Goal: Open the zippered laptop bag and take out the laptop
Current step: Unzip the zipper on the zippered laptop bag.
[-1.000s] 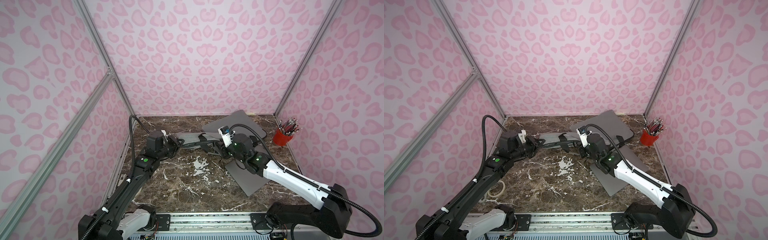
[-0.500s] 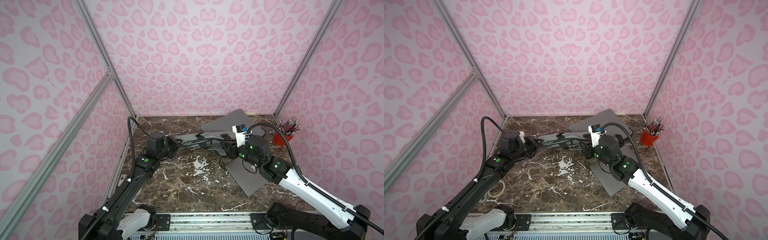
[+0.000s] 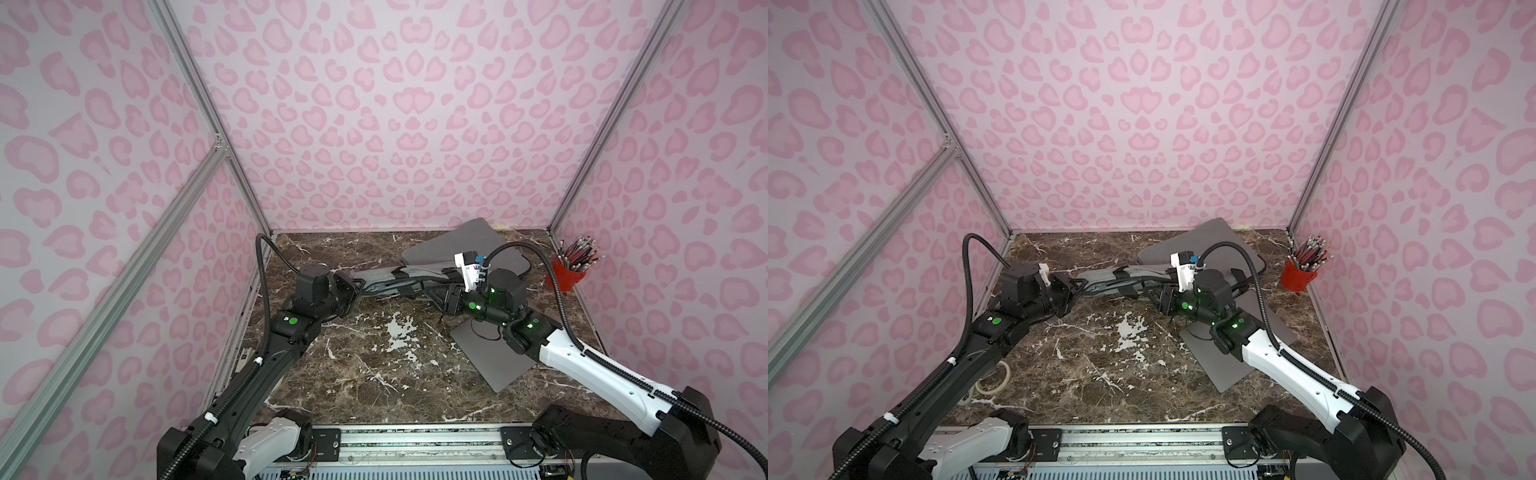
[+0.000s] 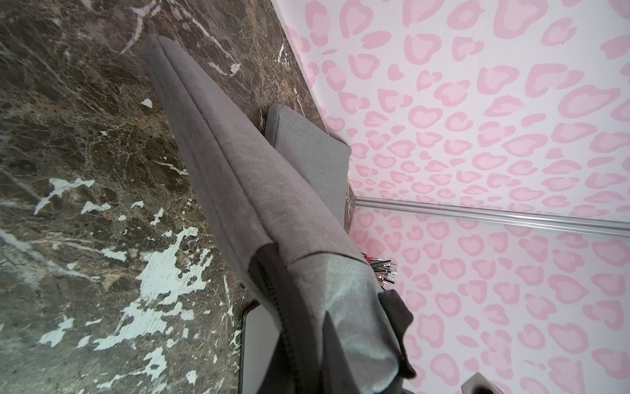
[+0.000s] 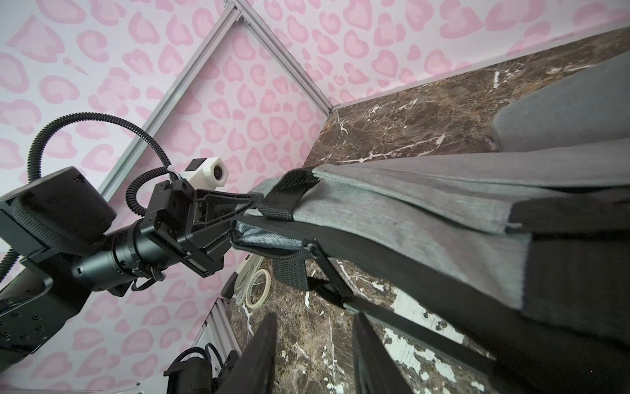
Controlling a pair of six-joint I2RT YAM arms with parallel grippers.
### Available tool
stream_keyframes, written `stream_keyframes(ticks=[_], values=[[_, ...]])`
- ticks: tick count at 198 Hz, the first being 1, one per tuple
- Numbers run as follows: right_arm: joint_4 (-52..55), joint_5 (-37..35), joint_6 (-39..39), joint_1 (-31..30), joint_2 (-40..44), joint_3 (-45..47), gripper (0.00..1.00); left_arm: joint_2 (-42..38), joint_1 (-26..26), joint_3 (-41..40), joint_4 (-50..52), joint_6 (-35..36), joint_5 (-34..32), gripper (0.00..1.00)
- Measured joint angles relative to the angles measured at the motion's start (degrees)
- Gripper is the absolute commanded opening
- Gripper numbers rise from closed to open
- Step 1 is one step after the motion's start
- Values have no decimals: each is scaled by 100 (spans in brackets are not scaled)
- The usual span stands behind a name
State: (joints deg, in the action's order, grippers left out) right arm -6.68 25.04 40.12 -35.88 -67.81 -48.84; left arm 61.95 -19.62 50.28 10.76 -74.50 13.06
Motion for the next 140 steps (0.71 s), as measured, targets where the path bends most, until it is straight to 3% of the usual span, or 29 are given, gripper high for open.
stream_keyframes(ticks=[94, 140], values=[[-472, 72, -175, -50, -643, -87, 45, -4, 0, -7, 2, 2, 2, 0], [-697, 197, -177, -59, -667, -162, 36, 7, 0, -7, 2, 2, 2, 0]])
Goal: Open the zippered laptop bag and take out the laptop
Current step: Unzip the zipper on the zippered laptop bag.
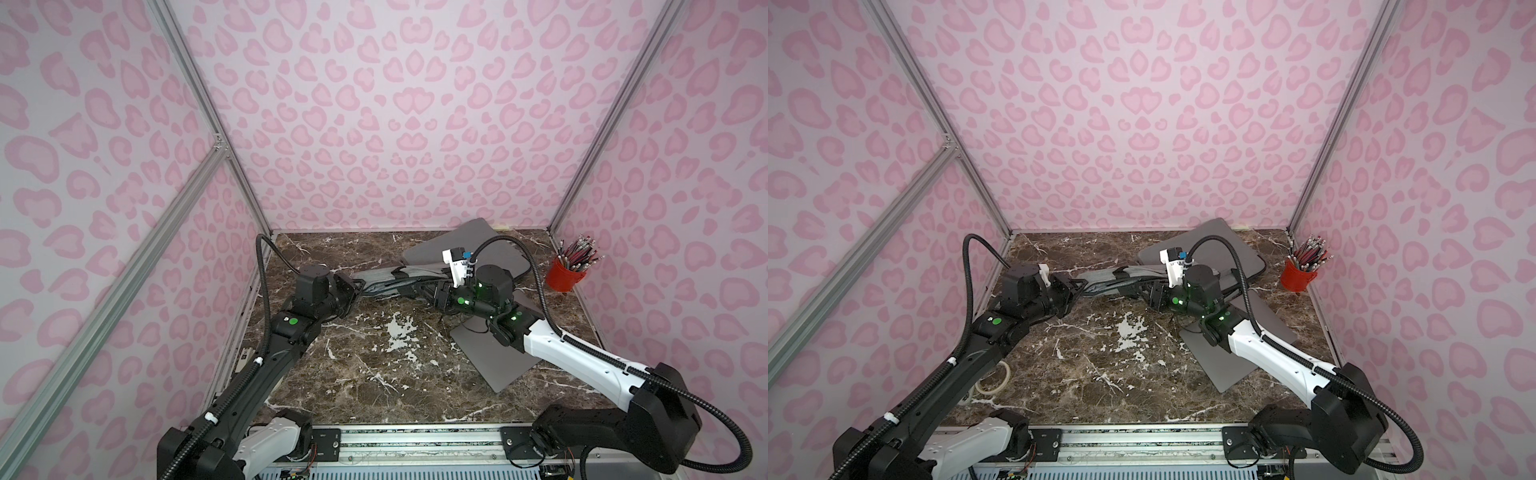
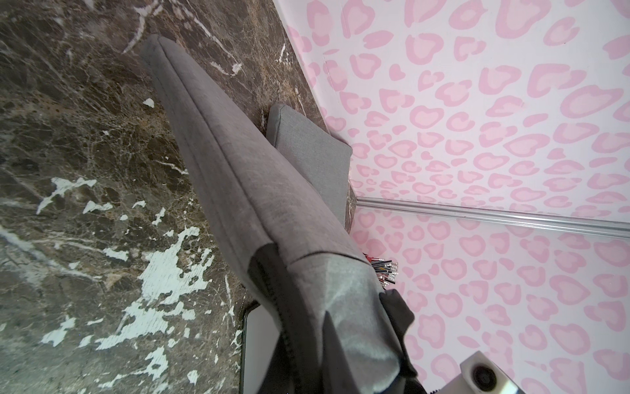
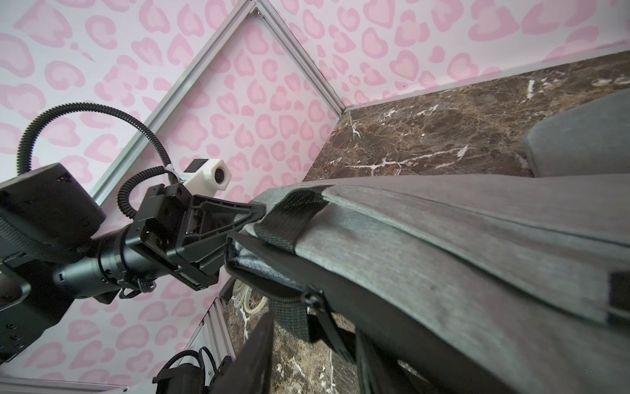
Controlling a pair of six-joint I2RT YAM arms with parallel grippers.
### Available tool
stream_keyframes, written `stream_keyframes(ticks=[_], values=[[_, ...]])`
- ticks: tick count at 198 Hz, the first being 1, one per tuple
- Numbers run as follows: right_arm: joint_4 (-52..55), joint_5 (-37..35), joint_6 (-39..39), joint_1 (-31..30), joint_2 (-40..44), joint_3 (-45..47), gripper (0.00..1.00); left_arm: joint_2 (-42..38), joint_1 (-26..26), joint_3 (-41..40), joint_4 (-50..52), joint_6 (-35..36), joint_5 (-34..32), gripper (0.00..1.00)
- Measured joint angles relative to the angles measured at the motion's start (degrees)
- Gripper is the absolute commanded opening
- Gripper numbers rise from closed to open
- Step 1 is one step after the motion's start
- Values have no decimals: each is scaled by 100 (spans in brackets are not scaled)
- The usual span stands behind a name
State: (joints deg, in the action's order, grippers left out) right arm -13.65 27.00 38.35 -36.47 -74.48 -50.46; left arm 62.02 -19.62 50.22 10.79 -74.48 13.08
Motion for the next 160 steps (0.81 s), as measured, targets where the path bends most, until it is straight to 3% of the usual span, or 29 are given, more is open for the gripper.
stream_keyframes(ticks=[124, 160], values=[[-17, -2, -68, 0, -160, 2, 37, 2, 0, 0, 0, 0, 0, 0], [-52, 0, -109, 0, -160, 2, 31, 22, 0, 0, 0, 0, 0, 0]])
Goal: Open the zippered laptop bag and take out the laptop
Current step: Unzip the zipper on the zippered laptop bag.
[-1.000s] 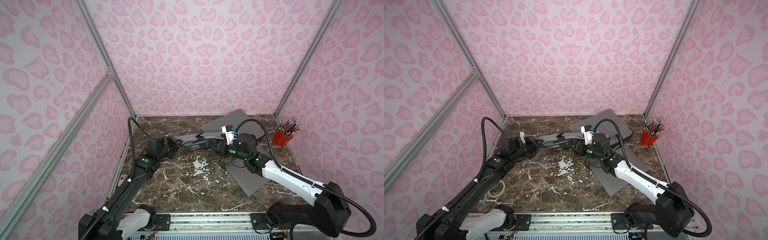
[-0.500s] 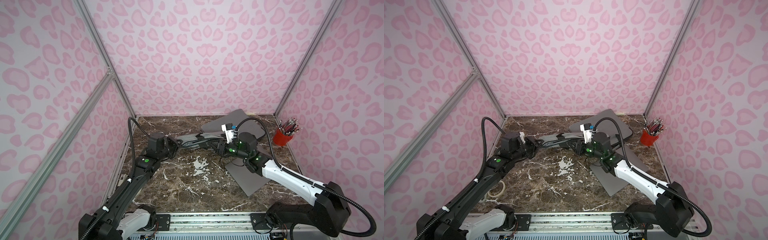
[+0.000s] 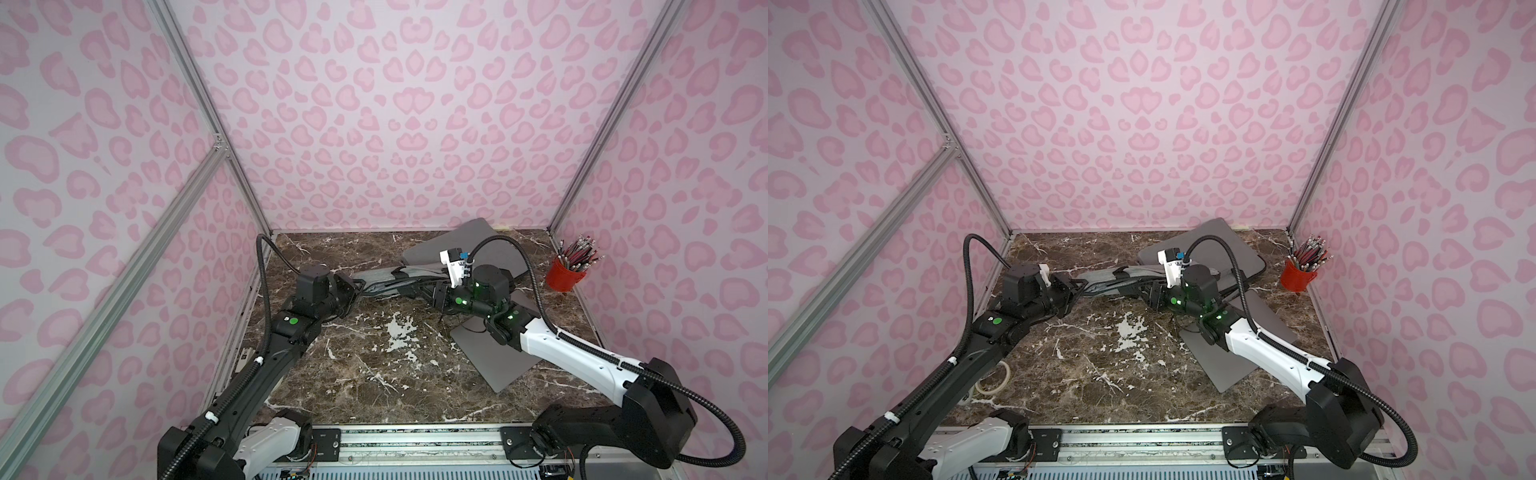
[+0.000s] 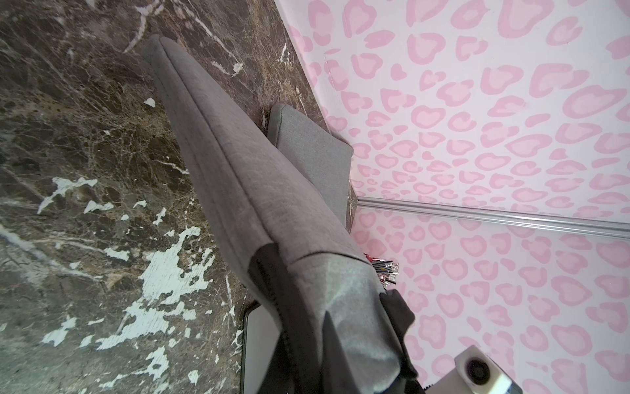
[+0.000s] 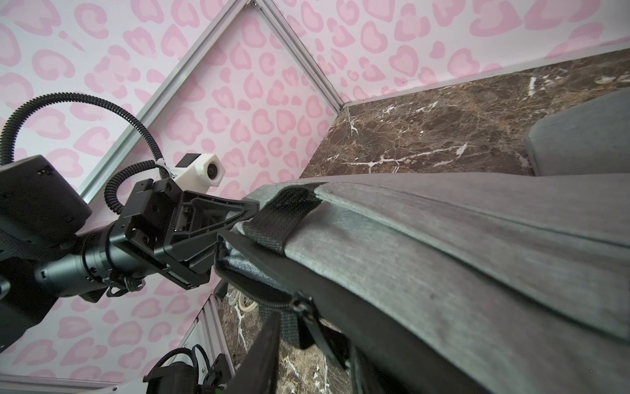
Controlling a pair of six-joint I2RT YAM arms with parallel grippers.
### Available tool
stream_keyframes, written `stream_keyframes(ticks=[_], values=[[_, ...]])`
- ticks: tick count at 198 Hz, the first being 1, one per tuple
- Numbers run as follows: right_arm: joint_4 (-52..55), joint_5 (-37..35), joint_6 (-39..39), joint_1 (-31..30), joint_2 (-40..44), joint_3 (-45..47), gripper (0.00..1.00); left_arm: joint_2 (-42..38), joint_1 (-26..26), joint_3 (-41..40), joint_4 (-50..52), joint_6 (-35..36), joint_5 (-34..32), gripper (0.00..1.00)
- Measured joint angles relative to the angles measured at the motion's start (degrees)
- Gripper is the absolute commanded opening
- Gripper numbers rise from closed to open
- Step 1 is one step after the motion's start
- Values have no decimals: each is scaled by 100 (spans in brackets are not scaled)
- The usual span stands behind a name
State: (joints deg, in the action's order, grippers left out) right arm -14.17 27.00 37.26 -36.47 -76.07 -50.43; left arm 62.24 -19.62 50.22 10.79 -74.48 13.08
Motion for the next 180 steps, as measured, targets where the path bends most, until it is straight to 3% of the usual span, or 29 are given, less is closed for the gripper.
stream_keyframes(ticks=[80, 180], values=[[39, 20, -7, 0, 155, 0, 14, 46, 0, 0, 0, 0, 0, 0], [42, -28, -39, -68, 52, 50, 22, 48, 0, 4, 0, 15, -2, 0]])
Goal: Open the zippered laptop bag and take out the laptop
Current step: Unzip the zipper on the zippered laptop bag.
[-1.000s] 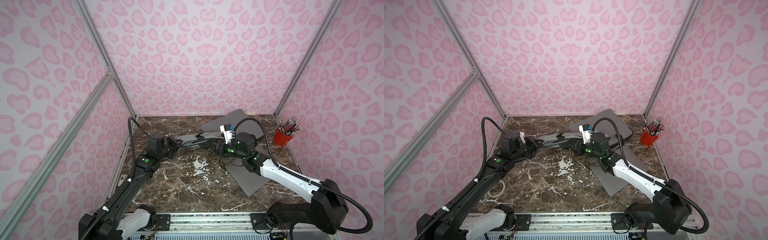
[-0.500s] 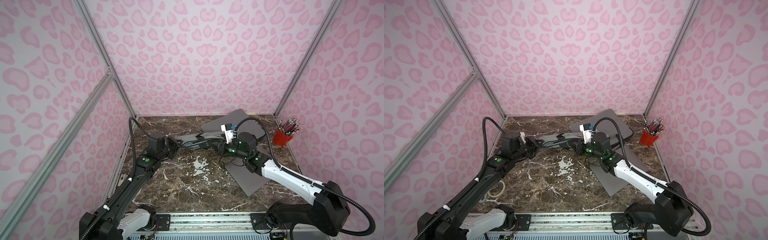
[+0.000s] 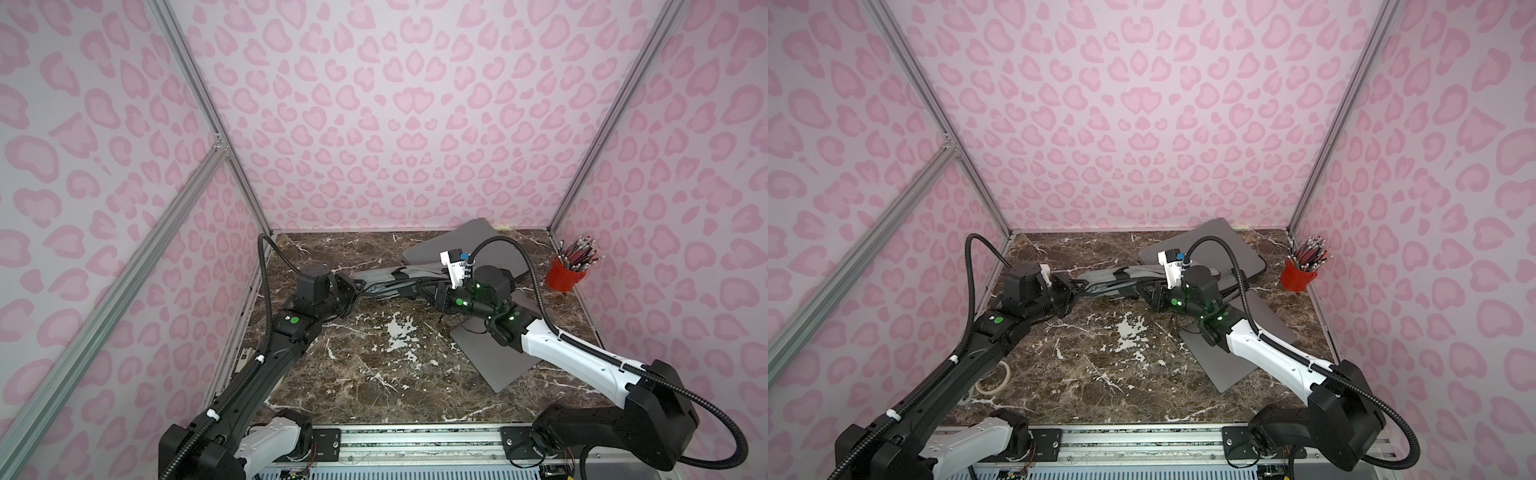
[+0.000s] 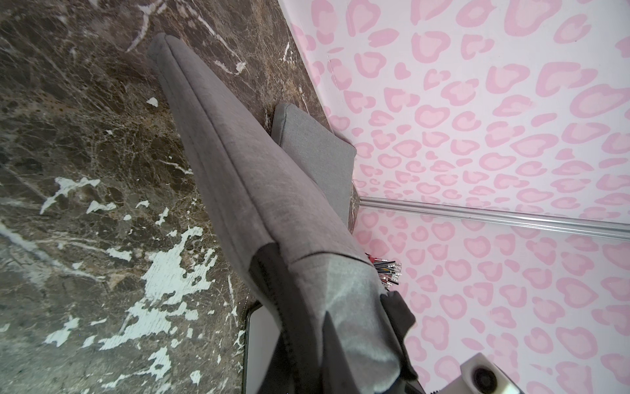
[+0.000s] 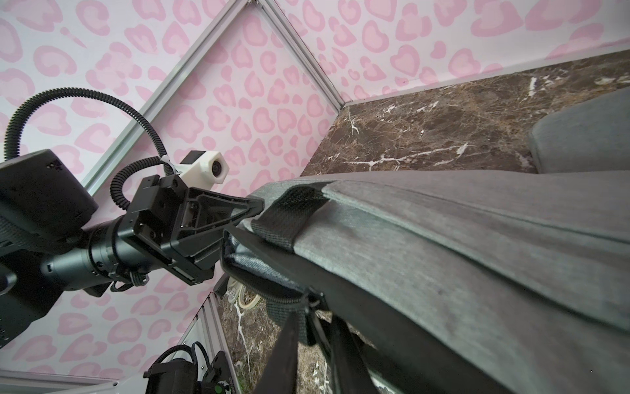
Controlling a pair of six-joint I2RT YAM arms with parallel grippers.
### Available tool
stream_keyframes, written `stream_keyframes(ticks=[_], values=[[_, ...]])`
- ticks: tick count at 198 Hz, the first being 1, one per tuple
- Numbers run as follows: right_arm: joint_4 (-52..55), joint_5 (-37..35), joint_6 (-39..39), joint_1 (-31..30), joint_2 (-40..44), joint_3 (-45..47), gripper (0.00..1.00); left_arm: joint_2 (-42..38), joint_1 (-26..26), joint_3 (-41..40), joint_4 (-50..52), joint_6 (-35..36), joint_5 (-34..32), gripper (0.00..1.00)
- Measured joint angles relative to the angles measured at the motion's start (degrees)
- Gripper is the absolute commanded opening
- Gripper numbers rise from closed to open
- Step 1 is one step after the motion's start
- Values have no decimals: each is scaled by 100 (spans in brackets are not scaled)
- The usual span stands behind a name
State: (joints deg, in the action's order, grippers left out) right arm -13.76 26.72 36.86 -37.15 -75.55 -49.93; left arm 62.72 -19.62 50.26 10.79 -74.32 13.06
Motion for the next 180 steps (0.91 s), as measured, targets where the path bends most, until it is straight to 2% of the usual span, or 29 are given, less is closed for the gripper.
stream_keyframes(ticks=[75, 103, 124, 180], values=[[57, -192, -63, -140, -11, -7, 16, -7, -4, 11, 2, 2, -2, 0], [188, -328, -68, -138, -33, -35, 9, -28, -4, 11, 13, 2, 0, 0], [278, -444, -72, -146, 26, -35, 0, -39, -4, 11, 42, 11, 0, 0], [807, -901, -197, -129, 516, -35, 0, -61, 24, 22, 136, 98, 20, 0]])
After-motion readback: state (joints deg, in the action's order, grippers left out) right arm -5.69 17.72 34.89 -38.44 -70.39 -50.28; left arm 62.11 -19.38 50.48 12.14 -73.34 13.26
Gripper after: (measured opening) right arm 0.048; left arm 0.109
